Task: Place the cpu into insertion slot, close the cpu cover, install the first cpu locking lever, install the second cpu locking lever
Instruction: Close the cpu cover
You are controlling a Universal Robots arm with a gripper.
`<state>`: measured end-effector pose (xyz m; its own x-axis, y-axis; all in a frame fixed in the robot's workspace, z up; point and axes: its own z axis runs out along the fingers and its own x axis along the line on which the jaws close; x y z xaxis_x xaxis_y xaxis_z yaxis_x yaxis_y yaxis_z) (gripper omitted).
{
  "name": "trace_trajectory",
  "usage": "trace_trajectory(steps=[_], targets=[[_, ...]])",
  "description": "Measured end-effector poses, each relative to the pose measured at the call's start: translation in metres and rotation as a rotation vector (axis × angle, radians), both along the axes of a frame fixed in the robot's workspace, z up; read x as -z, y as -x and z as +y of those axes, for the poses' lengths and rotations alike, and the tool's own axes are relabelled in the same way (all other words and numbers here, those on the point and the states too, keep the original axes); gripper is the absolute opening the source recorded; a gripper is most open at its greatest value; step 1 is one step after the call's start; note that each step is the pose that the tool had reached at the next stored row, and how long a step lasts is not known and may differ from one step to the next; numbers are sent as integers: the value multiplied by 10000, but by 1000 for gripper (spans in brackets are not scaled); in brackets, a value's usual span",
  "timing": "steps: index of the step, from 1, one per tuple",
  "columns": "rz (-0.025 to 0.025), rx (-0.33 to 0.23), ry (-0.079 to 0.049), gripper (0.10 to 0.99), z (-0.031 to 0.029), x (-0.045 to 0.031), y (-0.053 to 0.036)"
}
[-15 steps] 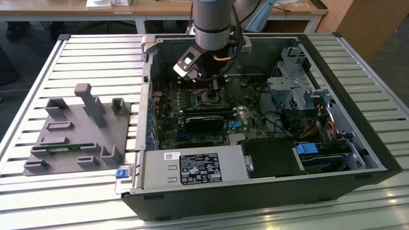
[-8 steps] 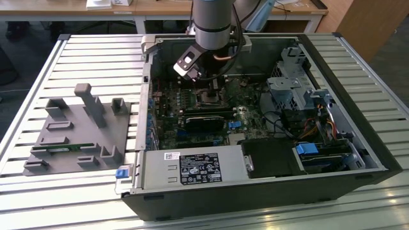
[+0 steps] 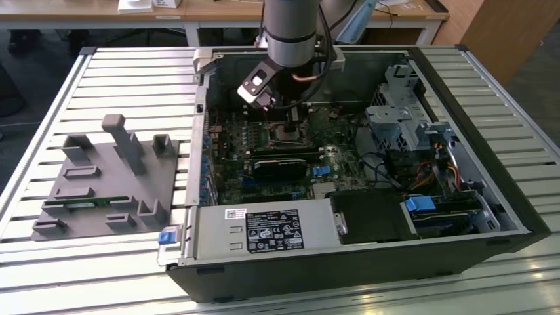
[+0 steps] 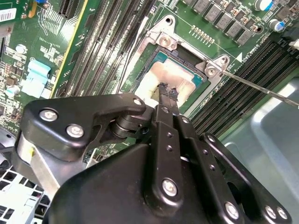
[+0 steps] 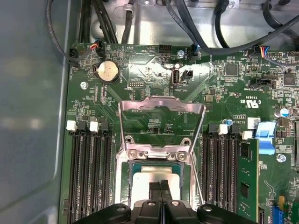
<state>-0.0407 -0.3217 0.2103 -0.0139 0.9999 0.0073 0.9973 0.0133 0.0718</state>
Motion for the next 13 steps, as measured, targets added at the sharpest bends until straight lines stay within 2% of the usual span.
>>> trace_trajectory(steps=[13], targets=[[0, 0, -1, 106, 0, -37, 0]])
